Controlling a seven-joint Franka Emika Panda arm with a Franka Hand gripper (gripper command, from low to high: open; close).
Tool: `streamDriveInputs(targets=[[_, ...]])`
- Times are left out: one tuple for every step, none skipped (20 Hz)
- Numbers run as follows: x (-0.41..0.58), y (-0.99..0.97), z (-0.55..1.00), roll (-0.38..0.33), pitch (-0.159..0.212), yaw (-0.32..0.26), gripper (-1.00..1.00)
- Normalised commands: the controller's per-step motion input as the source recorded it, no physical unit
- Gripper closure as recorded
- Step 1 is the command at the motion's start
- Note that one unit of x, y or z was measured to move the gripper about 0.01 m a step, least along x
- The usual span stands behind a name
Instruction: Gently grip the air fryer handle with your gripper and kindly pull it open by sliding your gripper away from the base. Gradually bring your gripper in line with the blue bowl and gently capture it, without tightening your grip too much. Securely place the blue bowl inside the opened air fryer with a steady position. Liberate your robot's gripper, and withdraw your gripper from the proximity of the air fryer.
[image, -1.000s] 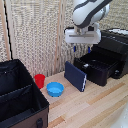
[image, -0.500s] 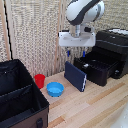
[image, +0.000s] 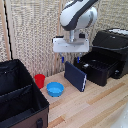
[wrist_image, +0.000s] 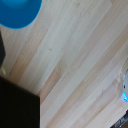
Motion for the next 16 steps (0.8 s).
streamDriveInputs(targets=[[0.211,0.18,-0.40,0.031,0.000,0.047,-1.00],[0.220,0.18,-0.40,0.002,0.000,0.054,-1.00],[0.211,0.18,-0.43,0.000,0.000,0.051,-1.00],[0.246,0.16,-0.47,0.000,0.000,0.043,-1.00],[0.226,0.11,-0.45,0.000,0.000,0.039,-1.00],[0.203,0.15,-0.43,-0.018,0.000,0.033,-1.00],[0.186,0.14,-0.42,-0.021,0.000,0.031,-1.00],[0.174,0.16,-0.41,-0.030,0.000,0.030,-1.00],[0.140,0.14,-0.37,-0.041,0.000,0.029,-1.00],[0.117,0.16,-0.37,-0.042,0.000,0.027,-1.00],[0.097,0.13,-0.38,-0.040,0.000,0.030,-1.00],[0.100,0.16,-0.39,-0.056,0.000,0.031,-1.00],[0.120,0.15,-0.41,-0.055,0.000,0.034,-1.00],[0.114,0.15,-0.42,-0.048,0.000,0.034,-1.00],[0.126,0.15,-0.43,-0.044,0.000,0.034,-1.00],[0.126,0.13,-0.40,-0.042,0.000,0.034,-1.00]])
